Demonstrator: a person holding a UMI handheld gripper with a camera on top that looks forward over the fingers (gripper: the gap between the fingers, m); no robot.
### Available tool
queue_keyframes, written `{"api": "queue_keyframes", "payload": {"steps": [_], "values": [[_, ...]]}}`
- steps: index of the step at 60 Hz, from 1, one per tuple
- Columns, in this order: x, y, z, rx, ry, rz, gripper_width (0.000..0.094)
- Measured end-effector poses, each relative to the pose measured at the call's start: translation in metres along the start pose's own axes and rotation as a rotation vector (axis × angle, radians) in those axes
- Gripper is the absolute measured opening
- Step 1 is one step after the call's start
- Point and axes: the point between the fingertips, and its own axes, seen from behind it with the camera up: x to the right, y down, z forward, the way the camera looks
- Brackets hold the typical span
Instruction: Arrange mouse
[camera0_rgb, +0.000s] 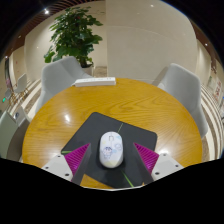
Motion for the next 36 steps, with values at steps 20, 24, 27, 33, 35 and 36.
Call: {"api": "queue_keyframes", "payload": {"steps": [20, 24, 27, 33, 35, 36], "values": [[-0.017, 0.050, -0.147, -0.025, -0.001, 0.006, 0.0855], [-0.016, 0.063, -0.163, -0.041, 0.004, 0.004, 0.0855], [-0.016, 0.072, -0.169, -0.049, -0.001, 0.009, 0.0857], [-0.012, 0.078, -0.175, -0.056, 0.003, 0.018, 0.0857], [-0.009, 0.078, -0.175, -0.051, 0.007, 0.012, 0.0855], [-0.007, 0.078, -0.175, -0.049, 0.011, 0.008, 0.0857]]}}
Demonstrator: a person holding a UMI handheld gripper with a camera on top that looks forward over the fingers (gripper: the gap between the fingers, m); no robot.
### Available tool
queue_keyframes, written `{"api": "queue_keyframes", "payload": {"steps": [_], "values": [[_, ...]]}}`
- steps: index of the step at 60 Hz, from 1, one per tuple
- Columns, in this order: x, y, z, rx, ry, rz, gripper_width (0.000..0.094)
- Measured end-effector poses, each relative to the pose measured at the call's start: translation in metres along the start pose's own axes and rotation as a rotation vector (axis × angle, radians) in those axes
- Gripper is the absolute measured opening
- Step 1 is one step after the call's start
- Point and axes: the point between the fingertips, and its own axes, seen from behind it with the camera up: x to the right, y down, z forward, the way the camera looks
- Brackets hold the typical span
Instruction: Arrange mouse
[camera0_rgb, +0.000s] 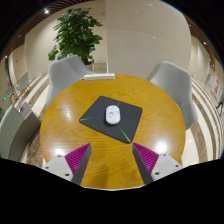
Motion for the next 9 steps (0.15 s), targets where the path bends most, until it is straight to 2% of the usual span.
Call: {"api": "queue_keyframes", "payload": {"steps": [9], "values": [[0.0058, -0.0005, 0.0032, 0.002, 0.017, -0.022, 0.0862]]}}
